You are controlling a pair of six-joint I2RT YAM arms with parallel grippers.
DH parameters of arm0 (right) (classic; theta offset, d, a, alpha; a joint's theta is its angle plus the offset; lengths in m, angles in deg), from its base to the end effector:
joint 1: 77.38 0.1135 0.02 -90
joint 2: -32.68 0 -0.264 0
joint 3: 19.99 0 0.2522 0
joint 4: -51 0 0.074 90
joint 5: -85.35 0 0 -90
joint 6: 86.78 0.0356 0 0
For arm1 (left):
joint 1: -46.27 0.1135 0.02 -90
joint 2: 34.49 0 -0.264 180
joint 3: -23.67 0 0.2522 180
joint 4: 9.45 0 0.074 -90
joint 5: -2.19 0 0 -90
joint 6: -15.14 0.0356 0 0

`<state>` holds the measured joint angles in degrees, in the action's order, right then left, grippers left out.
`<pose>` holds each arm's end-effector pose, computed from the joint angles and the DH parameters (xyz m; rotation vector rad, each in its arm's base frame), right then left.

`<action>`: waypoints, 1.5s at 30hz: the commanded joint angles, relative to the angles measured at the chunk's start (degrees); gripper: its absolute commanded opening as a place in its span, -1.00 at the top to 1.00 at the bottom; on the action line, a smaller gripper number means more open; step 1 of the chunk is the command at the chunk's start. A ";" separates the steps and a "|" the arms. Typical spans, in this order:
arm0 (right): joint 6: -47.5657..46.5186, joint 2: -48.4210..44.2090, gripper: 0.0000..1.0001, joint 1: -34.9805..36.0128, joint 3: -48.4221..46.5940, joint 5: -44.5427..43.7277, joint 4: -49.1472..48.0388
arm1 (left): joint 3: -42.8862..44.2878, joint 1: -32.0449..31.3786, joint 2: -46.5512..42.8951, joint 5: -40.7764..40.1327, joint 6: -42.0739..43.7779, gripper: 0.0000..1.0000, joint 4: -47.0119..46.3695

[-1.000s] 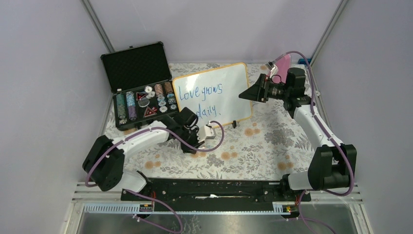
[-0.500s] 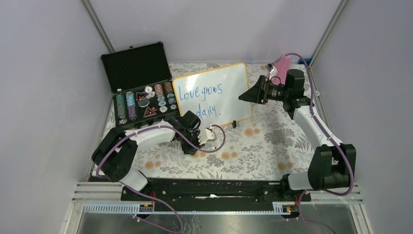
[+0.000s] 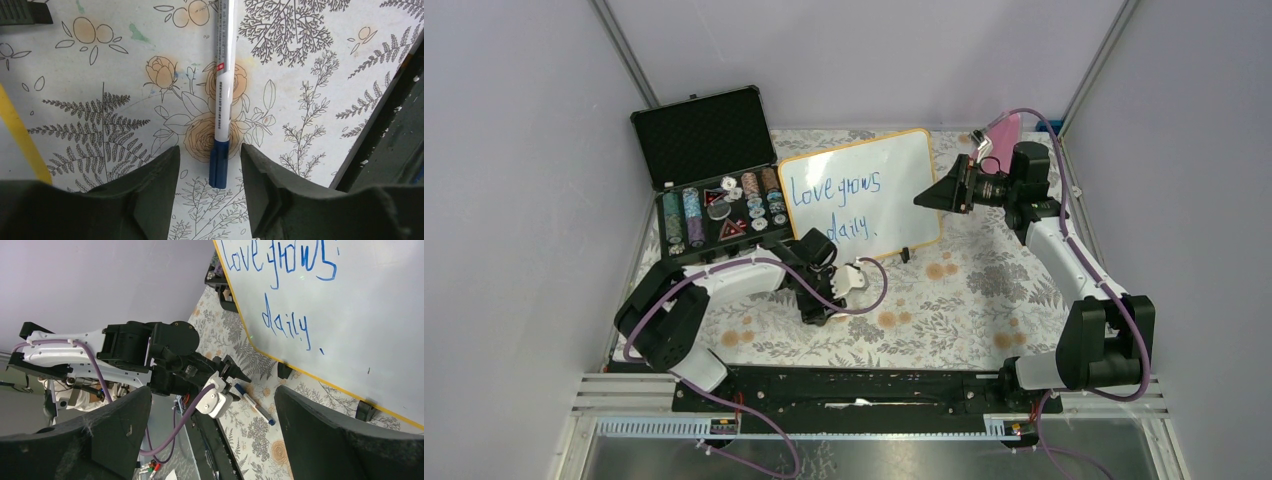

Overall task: Write a sentence on the whiteboard
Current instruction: Place the whiteboard marker at the center of the board, then reset both arms

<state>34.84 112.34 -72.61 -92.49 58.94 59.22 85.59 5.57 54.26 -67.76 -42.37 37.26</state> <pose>0.3057 0.0575 0.3180 -0.3964 1.8875 1.4420 0.1965 -0.1851 0.1606 1.7480 2.2325 -0.5291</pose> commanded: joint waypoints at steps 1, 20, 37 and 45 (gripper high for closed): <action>0.25 -1.83 -0.99 0.10 -0.05 2.22 -1.81 | 1.41 0.22 -2.60 0.38 -0.67 -0.09 1.21; -12.58 -1.71 -0.99 0.08 -5.83 11.62 19.02 | 12.21 16.58 -18.81 22.58 -7.15 -0.98 11.90; -18.85 0.01 -0.99 -11.44 -6.15 4.84 29.82 | 16.11 60.75 -18.97 32.51 -27.45 -0.98 7.93; -32.29 2.56 -0.99 -18.45 -9.37 -5.12 39.39 | 13.46 65.50 -16.15 25.28 -22.10 -0.97 5.41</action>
<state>10.84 113.80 -87.99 -98.28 58.94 92.71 99.76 70.13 38.15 -39.30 -67.37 45.37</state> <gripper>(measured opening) 0.993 0.986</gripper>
